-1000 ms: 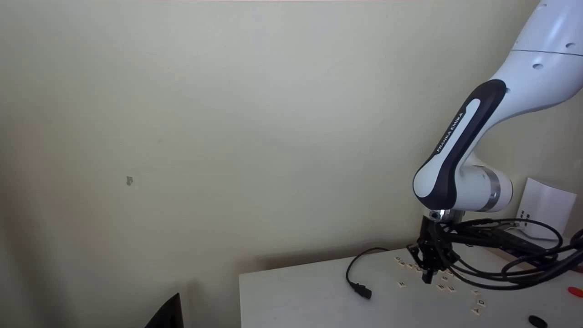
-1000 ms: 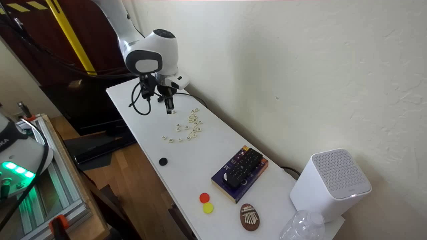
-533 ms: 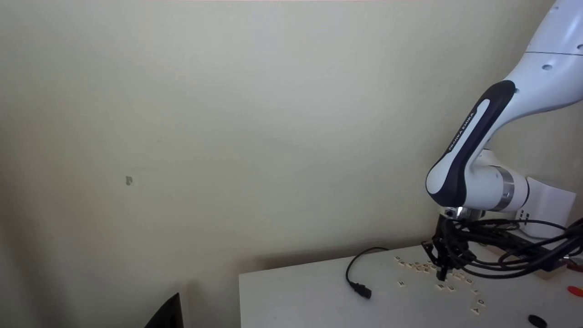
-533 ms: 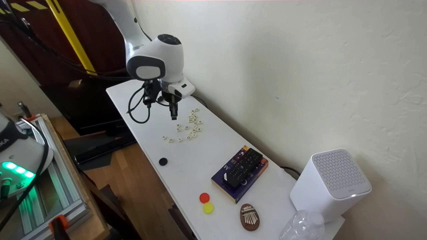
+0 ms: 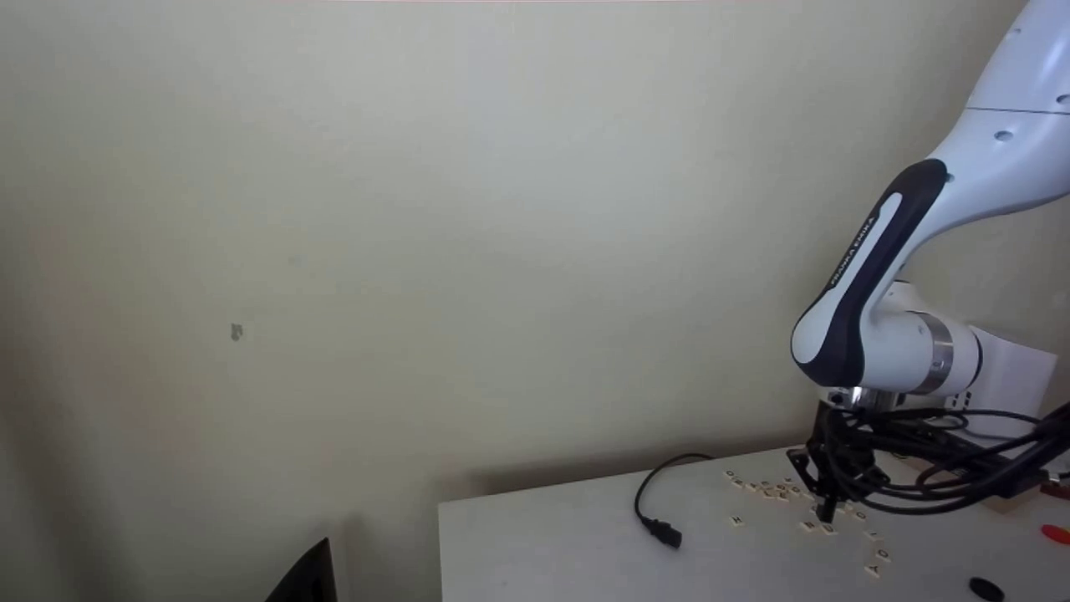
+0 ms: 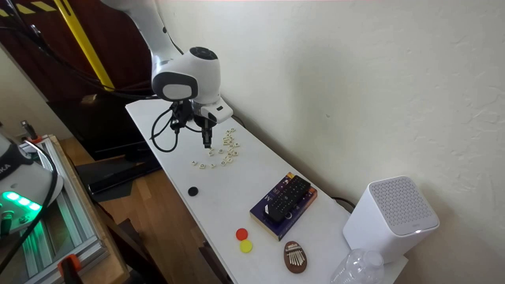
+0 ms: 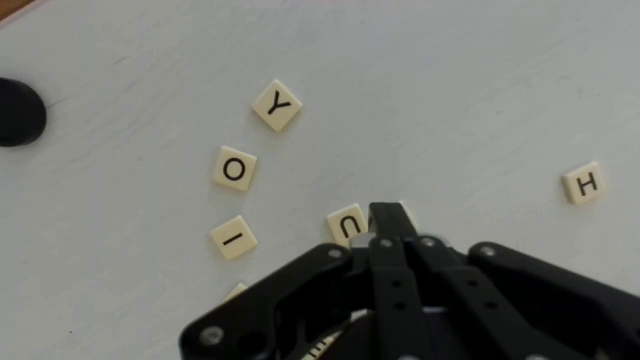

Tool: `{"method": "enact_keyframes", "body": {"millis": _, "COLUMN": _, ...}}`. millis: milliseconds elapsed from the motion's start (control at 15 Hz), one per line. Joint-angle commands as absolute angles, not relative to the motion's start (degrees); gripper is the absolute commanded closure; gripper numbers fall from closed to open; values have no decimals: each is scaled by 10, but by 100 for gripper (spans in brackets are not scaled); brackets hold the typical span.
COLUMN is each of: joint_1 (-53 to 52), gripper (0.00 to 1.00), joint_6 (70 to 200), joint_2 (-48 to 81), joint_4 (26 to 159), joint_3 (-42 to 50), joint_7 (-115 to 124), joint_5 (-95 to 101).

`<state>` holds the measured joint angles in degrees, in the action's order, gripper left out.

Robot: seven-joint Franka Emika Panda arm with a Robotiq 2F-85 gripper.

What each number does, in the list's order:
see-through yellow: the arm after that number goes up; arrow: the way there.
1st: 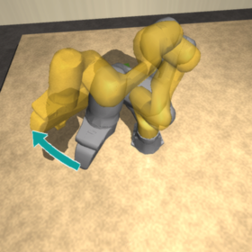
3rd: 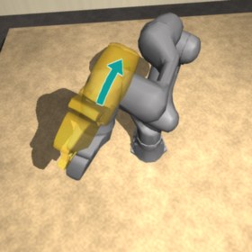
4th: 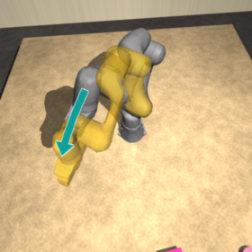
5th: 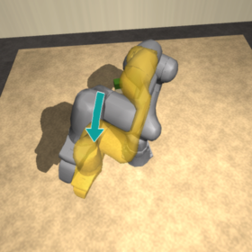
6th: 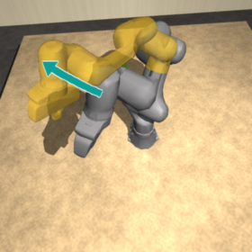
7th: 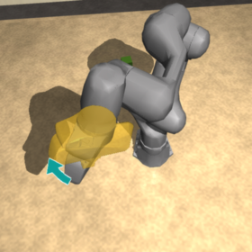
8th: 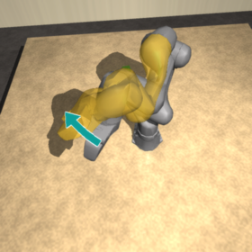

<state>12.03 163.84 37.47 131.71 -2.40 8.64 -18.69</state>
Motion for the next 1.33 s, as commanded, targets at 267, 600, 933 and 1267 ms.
{"method": "enact_keyframes", "body": {"millis": 267, "joint_1": 124, "gripper": 100, "joint_6": 1629, "joint_2": 411, "joint_4": 1288, "joint_3": -23, "joint_7": 88, "joint_5": -193}}
{"method": "enact_keyframes", "body": {"millis": 600, "joint_1": 130, "gripper": 100, "joint_6": 1618, "joint_2": 427, "joint_4": 1273, "joint_3": -28, "joint_7": 84, "joint_5": -195}}
{"method": "enact_keyframes", "body": {"millis": 933, "joint_1": 140, "gripper": 100, "joint_6": 1598, "joint_2": 428, "joint_4": 1266, "joint_3": -40, "joint_7": 76, "joint_5": -202}}
{"method": "enact_keyframes", "body": {"millis": 1267, "joint_1": 138, "gripper": 100, "joint_6": 1596, "joint_2": 433, "joint_4": 1261, "joint_3": -51, "joint_7": 73, "joint_5": -201}}
